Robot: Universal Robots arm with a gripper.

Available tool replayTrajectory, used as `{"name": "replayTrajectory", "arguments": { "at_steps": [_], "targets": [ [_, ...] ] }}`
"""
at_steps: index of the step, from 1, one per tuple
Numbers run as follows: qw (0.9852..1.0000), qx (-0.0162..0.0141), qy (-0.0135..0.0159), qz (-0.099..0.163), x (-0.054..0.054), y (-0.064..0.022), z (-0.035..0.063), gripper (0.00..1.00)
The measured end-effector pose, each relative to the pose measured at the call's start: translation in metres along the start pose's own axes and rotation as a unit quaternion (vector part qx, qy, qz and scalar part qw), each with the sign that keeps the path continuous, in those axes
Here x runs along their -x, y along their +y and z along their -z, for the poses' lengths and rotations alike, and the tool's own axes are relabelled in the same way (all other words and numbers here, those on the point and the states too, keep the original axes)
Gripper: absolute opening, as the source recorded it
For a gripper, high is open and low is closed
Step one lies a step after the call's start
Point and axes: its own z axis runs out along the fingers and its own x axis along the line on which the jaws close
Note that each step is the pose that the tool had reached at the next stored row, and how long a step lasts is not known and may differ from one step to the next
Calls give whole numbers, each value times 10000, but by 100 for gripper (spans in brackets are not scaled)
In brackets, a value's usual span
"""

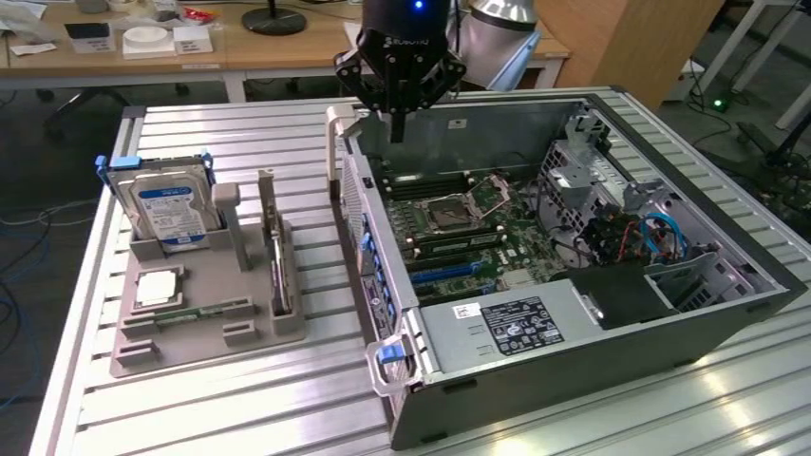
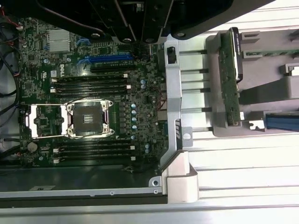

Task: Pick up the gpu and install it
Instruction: 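Reach for the gpu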

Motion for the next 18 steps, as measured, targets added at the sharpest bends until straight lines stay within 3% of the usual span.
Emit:
{"name": "replayTrajectory", "arguments": {
  "at_steps": [18],
  "targets": [
    [10000, 0, 0, 0, -188, -16, 4, 11]
  ]
}}
